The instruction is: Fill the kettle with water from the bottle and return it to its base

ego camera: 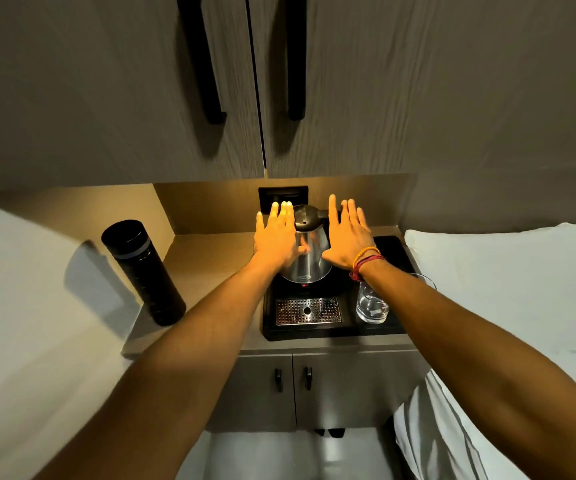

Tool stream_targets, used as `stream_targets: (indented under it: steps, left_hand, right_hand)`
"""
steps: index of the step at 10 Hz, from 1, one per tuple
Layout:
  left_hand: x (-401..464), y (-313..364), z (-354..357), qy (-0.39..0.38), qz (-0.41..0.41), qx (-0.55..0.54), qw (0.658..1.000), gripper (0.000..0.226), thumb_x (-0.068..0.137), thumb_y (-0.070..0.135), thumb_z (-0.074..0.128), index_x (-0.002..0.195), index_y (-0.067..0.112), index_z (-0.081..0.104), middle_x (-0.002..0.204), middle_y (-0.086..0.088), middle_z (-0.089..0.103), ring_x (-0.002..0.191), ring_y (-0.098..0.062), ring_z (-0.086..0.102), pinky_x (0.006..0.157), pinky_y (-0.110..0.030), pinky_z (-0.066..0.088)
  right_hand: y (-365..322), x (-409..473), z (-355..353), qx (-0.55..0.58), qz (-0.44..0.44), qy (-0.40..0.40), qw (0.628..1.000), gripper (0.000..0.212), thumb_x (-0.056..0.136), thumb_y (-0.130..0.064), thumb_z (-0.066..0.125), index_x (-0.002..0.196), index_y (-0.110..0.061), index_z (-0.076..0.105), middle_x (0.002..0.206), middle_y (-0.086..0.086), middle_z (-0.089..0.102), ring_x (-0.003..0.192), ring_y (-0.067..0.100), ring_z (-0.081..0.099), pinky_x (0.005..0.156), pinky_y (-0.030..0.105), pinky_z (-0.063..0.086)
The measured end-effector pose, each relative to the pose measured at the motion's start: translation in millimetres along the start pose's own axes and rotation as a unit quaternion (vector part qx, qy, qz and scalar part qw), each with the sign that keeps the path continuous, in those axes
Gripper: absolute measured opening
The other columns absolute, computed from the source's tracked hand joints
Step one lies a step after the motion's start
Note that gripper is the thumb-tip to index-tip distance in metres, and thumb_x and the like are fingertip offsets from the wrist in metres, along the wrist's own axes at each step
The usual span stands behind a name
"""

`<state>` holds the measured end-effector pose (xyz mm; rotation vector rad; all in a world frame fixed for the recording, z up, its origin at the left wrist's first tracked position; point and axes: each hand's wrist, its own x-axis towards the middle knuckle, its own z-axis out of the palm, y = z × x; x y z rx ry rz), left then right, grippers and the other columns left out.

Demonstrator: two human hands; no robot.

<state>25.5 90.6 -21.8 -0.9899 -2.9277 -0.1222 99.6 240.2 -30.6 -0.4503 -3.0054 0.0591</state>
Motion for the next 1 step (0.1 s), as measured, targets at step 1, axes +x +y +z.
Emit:
stream_targets:
  steps: [1]
  left_hand:
    - [-18.2, 1.8, -20.6, 0.055, 0.013, 0.048, 0.997, 0.108, 0.09, 0.059, 0.061, 0.16, 0.002, 0.002, 0.17, -0.016, 0.008, 0.157, -0.031, 0.003, 0.126, -0.052, 0.012]
  right_hand:
    - [-15.3, -24.9, -16.1, -0.005, -0.015, 0.069, 0.998, 0.107, 0.076, -0.027, 0.063, 0.156, -0.002, -0.003, 0.163, 0.024, 0.012, 0.154, 0.035, 0.006, 0.127, 0.047, 0.015]
